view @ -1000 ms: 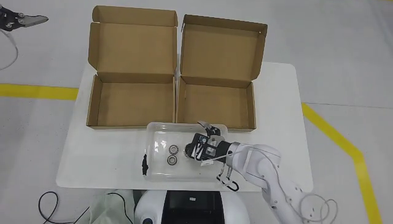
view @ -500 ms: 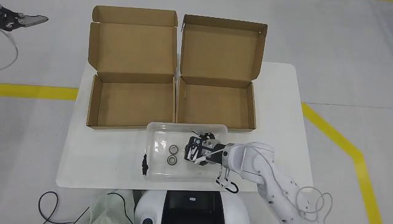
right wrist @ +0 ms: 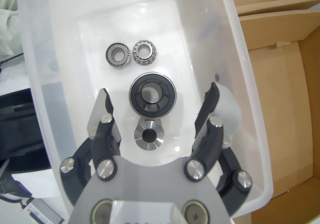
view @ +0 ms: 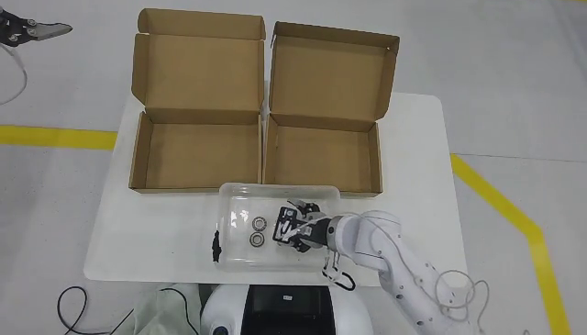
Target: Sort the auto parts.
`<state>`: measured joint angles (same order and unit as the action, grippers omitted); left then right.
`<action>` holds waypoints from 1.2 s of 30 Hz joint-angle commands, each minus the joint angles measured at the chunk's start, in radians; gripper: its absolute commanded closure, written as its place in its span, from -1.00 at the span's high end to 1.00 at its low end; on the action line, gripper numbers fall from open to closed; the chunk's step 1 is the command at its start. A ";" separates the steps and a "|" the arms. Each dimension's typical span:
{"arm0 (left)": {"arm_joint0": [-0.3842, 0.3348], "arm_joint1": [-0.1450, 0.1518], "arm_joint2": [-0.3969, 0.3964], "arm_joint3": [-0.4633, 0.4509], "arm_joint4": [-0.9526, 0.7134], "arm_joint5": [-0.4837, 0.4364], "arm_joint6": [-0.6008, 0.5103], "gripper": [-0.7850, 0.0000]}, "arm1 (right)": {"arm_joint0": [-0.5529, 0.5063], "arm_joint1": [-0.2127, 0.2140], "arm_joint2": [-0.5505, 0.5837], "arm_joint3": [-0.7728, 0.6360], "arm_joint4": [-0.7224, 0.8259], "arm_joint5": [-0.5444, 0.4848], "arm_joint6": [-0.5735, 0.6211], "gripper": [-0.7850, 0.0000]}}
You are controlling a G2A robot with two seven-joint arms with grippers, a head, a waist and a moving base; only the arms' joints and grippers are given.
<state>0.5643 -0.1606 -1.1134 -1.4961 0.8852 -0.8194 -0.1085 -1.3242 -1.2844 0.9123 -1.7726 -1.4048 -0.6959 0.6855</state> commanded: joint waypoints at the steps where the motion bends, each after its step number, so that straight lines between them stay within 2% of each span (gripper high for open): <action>1: 0.000 0.000 0.000 0.000 0.000 0.000 0.000 1.00 | 0.011 -0.001 -0.009 0.016 0.003 0.003 0.002 0.67; 12: 0.000 0.000 0.000 0.000 0.000 0.000 0.000 1.00 | 0.080 -0.012 -0.065 0.095 0.033 0.013 0.021 0.69; 15: 0.000 0.000 0.000 0.000 0.000 0.000 0.000 1.00 | 0.091 -0.013 -0.075 0.103 0.039 0.018 0.030 0.58; 17: 0.000 0.000 0.000 0.000 0.000 0.000 0.000 1.00 | 0.095 -0.013 -0.079 0.106 0.041 0.021 0.033 0.40; 19: 0.000 0.000 0.000 0.000 0.000 0.000 0.000 1.00 | 0.099 -0.013 -0.082 0.110 0.042 0.022 0.034 0.04; 22: 0.000 0.000 0.000 0.000 0.000 0.000 0.000 1.00 | 0.103 -0.012 -0.087 0.116 0.043 0.025 0.034 -0.18; 23: 0.000 0.000 0.000 0.000 0.000 0.000 0.000 1.00 | 0.104 -0.012 -0.088 0.117 0.044 0.026 0.034 -0.32; 24: 0.000 0.000 0.000 0.000 0.000 0.000 0.000 1.00 | 0.105 -0.012 -0.090 0.118 0.043 0.026 0.035 -0.74; 25: 0.000 0.000 0.000 0.000 0.000 0.000 0.000 1.00 | 0.106 -0.011 -0.091 0.118 0.044 0.027 0.035 -0.91; 26: 0.000 0.000 0.000 0.000 0.000 0.000 0.000 1.00 | 0.108 -0.011 -0.092 0.119 0.042 0.027 0.035 -1.00; 36: 0.000 0.000 0.000 0.000 0.000 0.000 0.000 1.00 | 0.094 0.000 -0.076 0.077 0.028 0.039 -0.023 -1.00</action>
<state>0.5643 -0.1606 -1.1134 -1.4961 0.8852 -0.8194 -0.1085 -1.2256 -1.2865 0.8320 -1.6886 -1.3766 -0.6562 0.6769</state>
